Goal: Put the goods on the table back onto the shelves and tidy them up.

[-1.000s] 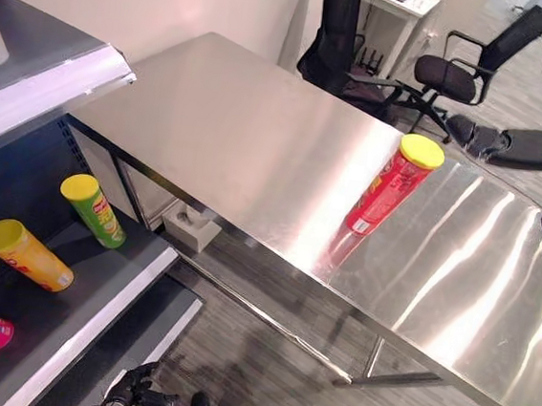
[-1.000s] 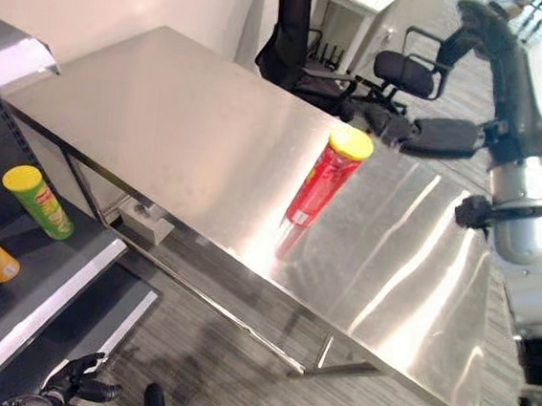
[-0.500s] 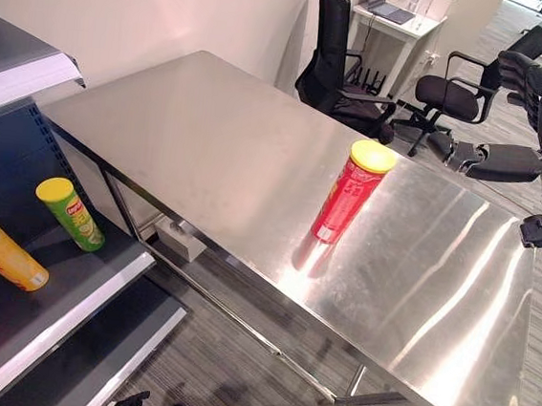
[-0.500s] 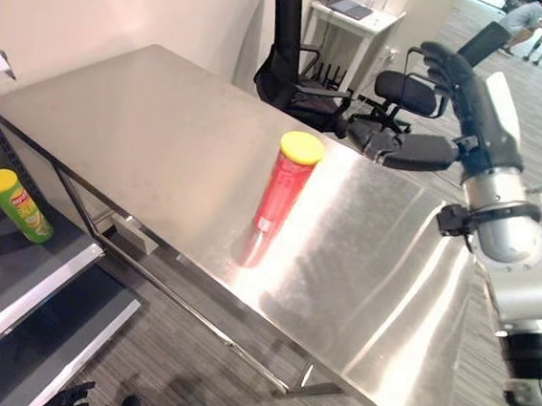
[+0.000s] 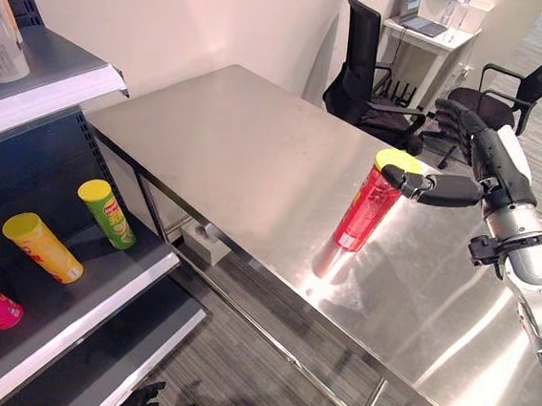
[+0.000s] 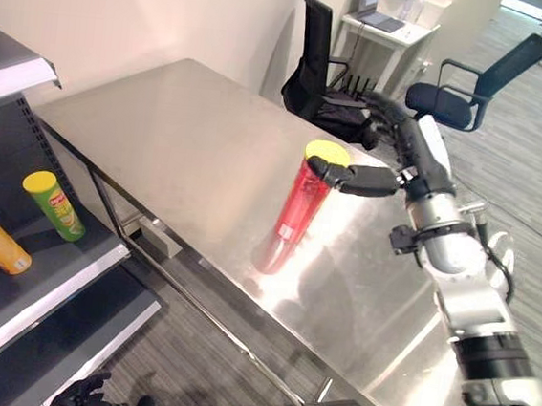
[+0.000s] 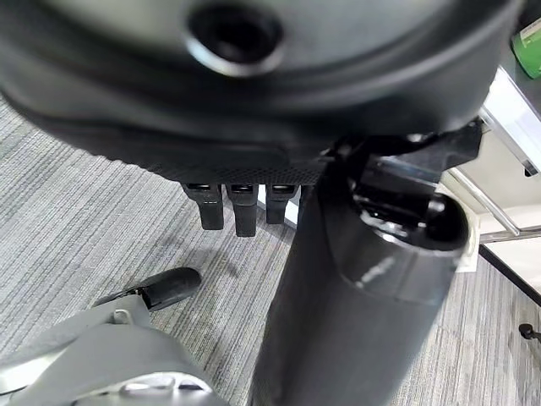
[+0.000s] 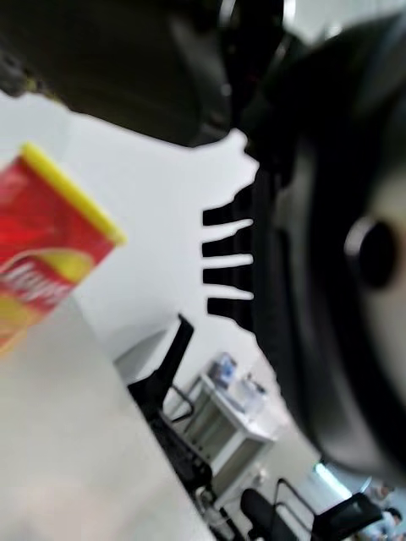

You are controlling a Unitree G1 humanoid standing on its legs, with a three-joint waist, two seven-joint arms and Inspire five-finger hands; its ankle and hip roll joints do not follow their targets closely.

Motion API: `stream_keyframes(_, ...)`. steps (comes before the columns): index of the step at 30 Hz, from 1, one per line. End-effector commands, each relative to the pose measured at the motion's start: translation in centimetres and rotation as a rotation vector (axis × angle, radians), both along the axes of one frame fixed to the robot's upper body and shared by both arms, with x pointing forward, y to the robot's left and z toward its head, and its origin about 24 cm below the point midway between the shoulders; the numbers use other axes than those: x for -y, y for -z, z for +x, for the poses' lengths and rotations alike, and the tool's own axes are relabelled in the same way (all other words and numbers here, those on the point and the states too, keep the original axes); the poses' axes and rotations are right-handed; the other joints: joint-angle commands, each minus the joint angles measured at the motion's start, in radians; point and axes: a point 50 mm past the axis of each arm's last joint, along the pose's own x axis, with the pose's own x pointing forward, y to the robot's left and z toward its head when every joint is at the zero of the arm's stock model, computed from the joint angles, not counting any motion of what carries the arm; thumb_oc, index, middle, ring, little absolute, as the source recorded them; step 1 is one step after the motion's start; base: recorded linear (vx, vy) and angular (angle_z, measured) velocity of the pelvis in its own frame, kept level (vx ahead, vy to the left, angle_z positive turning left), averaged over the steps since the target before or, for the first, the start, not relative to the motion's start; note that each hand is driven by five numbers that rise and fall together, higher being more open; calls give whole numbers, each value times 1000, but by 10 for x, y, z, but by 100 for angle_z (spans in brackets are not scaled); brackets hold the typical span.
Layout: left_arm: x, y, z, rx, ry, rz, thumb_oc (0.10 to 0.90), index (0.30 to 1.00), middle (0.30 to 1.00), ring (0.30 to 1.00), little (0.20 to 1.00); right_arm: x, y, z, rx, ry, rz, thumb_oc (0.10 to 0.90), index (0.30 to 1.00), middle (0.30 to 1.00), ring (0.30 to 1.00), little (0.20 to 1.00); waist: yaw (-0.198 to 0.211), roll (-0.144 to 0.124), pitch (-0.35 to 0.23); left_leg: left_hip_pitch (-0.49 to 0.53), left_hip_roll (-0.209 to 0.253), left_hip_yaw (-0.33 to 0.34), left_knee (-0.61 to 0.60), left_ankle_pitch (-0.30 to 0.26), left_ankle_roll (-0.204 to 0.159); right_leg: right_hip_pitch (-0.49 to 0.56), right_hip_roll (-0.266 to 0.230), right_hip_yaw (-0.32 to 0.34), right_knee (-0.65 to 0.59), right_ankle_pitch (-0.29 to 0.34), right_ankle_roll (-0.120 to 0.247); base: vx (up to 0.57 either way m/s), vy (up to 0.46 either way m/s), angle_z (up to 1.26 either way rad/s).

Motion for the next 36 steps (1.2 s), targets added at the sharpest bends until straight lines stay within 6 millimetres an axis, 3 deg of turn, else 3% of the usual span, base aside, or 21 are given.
stream_keyframes(1,-6,-5,13,21,66,37,800,900,900,900,900,-7,-36,2,161,-29,25,800,900,900,900,900,30,-17,-41,53,36,33,10,-89,-35,8,-23,-9,17,-13,36,0,0,0)
stream_keyframes(19,-10,-6,11,40,-3,24,800,900,900,900,900,10,0,6,47,81,79,800,900,900,900,900,56,-29,-31,46,31,16,5,-89,-30,10,-27,-32,21,-12,35,6,5,4)
stream_keyframes(36,-12,-6,8,26,-5,35,800,900,900,900,900,7,5,13,63,113,154,800,900,900,900,900,72,-28,-28,48,25,6,6,-93,-24,13,-35,-41,24,-9,37,0,0,0)
